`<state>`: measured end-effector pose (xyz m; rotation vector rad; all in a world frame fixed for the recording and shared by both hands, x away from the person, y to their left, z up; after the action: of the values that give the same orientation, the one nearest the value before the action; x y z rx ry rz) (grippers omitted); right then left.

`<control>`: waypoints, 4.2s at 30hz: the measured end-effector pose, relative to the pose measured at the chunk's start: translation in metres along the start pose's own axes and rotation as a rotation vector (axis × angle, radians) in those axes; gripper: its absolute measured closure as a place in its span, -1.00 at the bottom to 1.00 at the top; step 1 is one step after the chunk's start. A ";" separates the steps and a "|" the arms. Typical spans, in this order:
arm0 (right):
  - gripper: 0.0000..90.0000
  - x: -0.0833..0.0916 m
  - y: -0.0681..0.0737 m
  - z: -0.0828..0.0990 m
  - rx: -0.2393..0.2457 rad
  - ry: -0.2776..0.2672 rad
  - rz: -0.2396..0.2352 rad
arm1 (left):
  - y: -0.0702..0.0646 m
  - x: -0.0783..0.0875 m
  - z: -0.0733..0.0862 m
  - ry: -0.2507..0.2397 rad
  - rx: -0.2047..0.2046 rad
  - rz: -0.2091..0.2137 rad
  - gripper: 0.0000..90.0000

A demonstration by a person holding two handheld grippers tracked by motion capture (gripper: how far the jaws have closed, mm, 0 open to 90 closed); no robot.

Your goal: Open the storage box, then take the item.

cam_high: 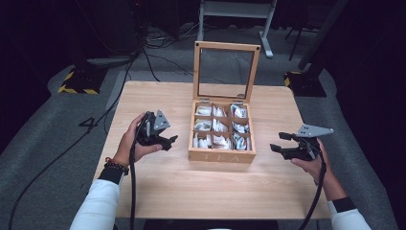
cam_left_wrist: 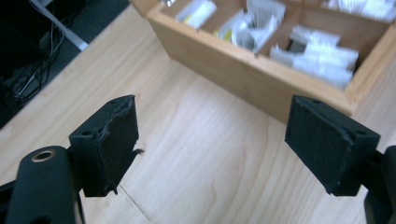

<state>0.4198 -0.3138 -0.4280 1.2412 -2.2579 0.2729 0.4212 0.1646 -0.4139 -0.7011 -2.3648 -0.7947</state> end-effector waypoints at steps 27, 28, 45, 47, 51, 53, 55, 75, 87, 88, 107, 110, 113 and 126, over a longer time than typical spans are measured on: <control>-0.08 -0.047 0.030 -0.064 0.117 -0.009 -0.118 | -0.032 0.003 0.071 0.095 0.052 0.116 -0.61; -0.06 -0.056 0.034 -0.068 0.128 0.005 -0.131 | -0.032 0.003 0.074 0.090 0.058 0.118 -0.61; 0.14 -0.118 0.059 -0.081 0.174 0.118 -0.230 | -0.049 0.005 0.111 0.119 0.054 0.125 -0.62; 0.15 -0.122 0.060 -0.080 0.176 0.133 -0.229 | -0.051 0.006 0.114 0.120 0.061 0.122 -0.62; 0.15 -0.130 0.062 -0.078 0.185 0.172 -0.227 | -0.051 0.007 0.117 0.111 0.081 0.129 -0.62; 0.15 -0.135 0.061 -0.077 0.180 0.187 -0.222 | -0.051 0.009 0.121 0.105 0.111 0.134 -0.62; 0.15 -0.137 0.060 -0.077 0.177 0.191 -0.226 | -0.052 0.008 0.123 0.102 0.134 0.150 -0.62; 0.77 -0.165 0.059 -0.075 0.201 0.351 -0.188 | -0.053 0.010 0.134 0.070 0.257 0.153 -0.64; 0.99 -0.156 0.060 -0.074 0.212 0.266 -0.227 | -0.053 0.010 0.134 0.070 0.255 0.154 -0.64; 0.99 -0.156 0.060 -0.074 0.212 0.266 -0.227 | -0.053 0.010 0.134 0.070 0.255 0.154 -0.64; 1.00 -0.118 0.049 -0.087 0.200 0.097 -0.203 | -0.052 0.009 0.134 0.070 0.253 0.159 -0.66; 1.00 -0.112 0.047 -0.089 0.194 0.074 -0.200 | -0.052 0.009 0.134 0.070 0.253 0.160 -0.66; 1.00 -0.110 0.046 -0.089 0.194 0.067 -0.201 | -0.051 0.009 0.135 0.067 0.249 0.161 -0.66; 1.00 -0.100 0.052 -0.093 0.216 0.031 -0.218 | -0.050 0.009 0.135 0.068 0.241 0.168 -0.66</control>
<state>0.4531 -0.1744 -0.4015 1.5690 -2.0870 0.4591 0.3405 0.2214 -0.5187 -0.7450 -2.2555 -0.4453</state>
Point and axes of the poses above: each handheld gripper's, and its own axes: x roughly backward along the jaws, z roughly out of its underside, y roughly to its left, the point moved 2 cm from there along -x, roughly forward along the jaws, and after that the axes turned 9 degrees about -z, right-handed, at the moved point
